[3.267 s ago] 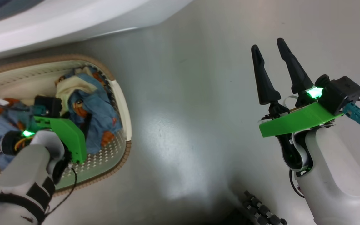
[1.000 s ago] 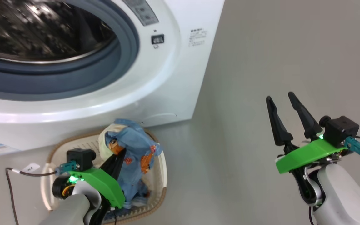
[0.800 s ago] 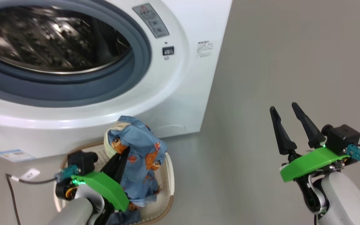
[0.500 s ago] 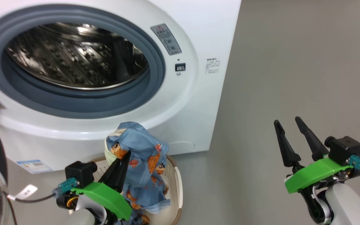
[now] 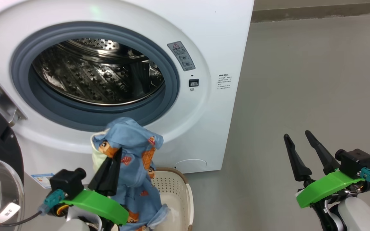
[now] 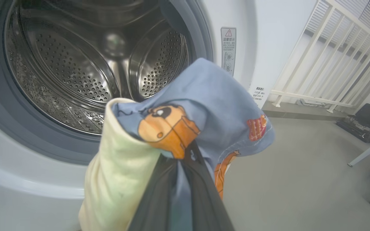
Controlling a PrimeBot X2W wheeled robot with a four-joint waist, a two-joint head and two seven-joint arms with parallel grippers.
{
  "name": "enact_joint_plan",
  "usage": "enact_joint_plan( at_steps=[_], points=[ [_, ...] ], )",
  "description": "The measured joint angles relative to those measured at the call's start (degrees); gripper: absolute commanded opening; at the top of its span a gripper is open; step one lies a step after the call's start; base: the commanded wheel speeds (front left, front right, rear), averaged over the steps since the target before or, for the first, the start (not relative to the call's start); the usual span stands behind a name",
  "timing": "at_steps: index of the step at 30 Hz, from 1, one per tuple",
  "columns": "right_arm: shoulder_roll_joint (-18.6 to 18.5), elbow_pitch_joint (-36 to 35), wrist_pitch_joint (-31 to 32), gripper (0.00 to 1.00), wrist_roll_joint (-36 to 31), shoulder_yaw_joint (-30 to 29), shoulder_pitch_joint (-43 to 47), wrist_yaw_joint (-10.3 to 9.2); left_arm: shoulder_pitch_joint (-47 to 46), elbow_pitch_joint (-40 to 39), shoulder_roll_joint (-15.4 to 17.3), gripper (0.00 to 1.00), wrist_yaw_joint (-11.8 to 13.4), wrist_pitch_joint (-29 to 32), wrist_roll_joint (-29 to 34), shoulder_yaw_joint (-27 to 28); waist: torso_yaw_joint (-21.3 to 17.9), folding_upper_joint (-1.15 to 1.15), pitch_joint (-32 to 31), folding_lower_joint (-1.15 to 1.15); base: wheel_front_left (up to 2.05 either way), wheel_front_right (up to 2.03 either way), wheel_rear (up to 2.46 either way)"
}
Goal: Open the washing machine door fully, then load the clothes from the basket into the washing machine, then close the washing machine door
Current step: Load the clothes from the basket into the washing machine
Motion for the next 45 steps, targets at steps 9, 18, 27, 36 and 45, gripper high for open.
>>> enact_joint_plan(
  at_steps=[9, 18, 27, 36, 45],
  points=[
    [-0.52, -0.09, 0.0, 1.0, 0.07, -0.01, -0.02, 0.0, -0.59, -1.68, 0.42, 0.0, 1.49, 0.1, 0.22, 0.79, 0.18, 0.0, 1.22, 0.01, 0.0, 0.0, 0.0],
    [-0.46, -0.82, 0.0, 1.0, -0.21, 0.23, -0.75, 0.0, -9.08, 5.72, 0.48, 0.0, 0.26, 0.7, 0.56, 1.94, -0.78, 0.0, 4.15, 0.01, 0.0, 0.0, 0.0],
    [0.18, -4.42, 0.0, 1.0, -2.01, -0.55, -3.58, 0.0, -21.39, 19.18, -0.13, 0.0, -3.2, 0.66, 0.62, 3.46, -3.41, 0.0, 9.4, 0.01, 0.0, 0.0, 0.0],
    [1.92, -9.04, 0.0, 1.0, -4.99, -2.03, -6.67, 0.0, -34.22, 31.27, -1.08, 0.0, -6.24, 0.07, 1.66, 5.15, -6.19, 0.0, 16.77, 0.02, 0.0, 0.0, 0.0],
    [4.42, -11.95, -0.01, 1.0, -7.31, -3.12, -8.51, 0.0, -46.76, 40.16, 0.56, 0.0, -7.27, -0.02, 4.22, 6.25, -9.01, 0.0, 25.24, 0.02, 0.0, 0.0, 0.0]
  ],
)
